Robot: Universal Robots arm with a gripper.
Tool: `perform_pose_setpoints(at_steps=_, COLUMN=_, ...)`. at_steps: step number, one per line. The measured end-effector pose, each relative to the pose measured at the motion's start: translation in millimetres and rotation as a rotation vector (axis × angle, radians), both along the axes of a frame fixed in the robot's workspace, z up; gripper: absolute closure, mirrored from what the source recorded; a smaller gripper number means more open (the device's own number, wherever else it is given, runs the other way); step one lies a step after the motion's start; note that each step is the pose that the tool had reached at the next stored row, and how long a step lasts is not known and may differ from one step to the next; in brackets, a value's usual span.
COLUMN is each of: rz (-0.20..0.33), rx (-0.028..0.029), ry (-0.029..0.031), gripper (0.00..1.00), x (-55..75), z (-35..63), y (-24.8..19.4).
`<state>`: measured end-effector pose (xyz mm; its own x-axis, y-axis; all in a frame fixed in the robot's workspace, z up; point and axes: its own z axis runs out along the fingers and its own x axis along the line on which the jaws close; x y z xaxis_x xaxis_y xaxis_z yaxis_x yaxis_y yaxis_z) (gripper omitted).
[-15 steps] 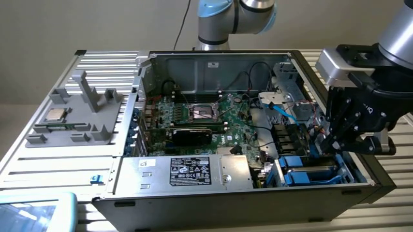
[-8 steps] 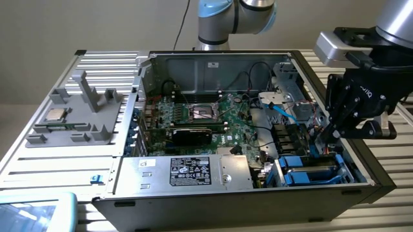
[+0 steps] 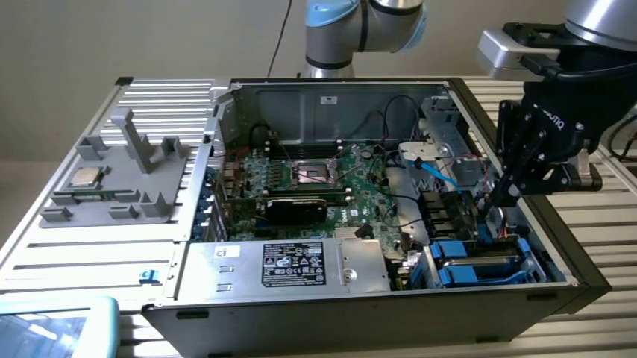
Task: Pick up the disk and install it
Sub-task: 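Insert the second disk wire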
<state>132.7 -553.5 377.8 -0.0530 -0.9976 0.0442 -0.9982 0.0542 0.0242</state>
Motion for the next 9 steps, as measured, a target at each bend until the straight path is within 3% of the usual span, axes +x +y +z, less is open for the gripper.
perform_pose_setpoints(at_steps=9, rz=0.0, rx=0.0, ry=0.0005, gripper=0.89, x=-0.2, z=0.0, y=0.6)
